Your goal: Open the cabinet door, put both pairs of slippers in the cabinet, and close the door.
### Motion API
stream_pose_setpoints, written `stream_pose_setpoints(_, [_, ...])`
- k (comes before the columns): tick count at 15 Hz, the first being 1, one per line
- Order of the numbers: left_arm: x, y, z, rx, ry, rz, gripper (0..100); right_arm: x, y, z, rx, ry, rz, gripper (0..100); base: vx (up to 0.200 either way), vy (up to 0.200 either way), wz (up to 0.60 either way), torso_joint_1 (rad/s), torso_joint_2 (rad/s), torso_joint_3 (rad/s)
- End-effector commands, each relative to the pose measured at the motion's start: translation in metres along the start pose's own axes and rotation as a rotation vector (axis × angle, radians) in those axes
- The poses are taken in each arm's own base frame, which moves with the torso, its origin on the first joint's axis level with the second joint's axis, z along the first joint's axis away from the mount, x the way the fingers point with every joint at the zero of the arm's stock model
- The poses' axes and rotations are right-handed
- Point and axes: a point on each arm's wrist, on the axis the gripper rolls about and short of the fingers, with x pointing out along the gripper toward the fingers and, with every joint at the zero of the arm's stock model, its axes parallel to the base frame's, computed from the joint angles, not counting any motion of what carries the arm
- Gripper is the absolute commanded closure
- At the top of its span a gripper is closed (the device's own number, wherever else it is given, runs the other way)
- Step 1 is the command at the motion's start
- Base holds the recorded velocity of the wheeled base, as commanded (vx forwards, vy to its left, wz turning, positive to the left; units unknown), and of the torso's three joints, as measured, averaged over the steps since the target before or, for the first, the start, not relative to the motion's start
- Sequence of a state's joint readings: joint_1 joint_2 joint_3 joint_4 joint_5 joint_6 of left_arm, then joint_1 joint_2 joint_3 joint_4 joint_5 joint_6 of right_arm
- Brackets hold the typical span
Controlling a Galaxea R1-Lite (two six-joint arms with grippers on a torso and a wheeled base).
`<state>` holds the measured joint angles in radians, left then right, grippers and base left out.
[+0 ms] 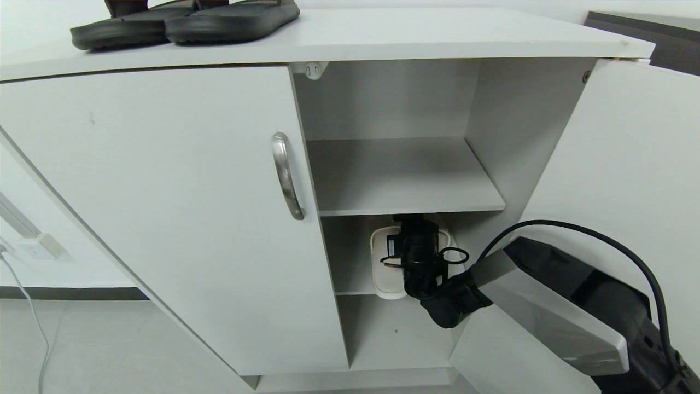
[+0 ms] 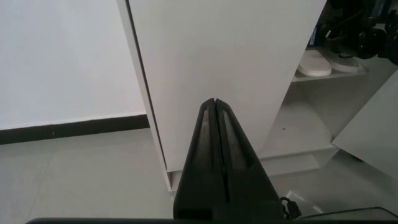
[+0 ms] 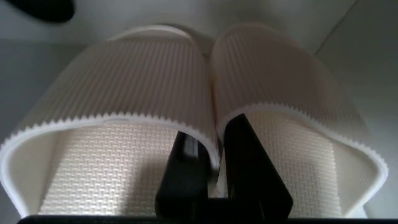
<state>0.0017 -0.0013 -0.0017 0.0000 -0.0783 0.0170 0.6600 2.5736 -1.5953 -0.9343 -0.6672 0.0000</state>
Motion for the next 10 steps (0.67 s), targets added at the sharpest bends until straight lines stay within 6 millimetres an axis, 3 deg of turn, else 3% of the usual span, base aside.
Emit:
stream_pose_setpoints(1, [0.0001, 0.0000, 0.0000, 0.000, 0.001, 0.000, 100, 0.0035, 0.0015, -0.0043, -0.004, 0.005, -0.002, 100, 0.000, 0.000, 0.00, 0.000, 0.00, 0.000])
stream_pose_setpoints(10, [0.0001, 0.0000, 0.0000, -0.002, 0.001, 0.000, 100, 0.0046, 0.0033, -0.0096, -0.014, 0.016, -0.002, 100, 0.000, 0.000, 0.00, 0.000, 0.00, 0.000])
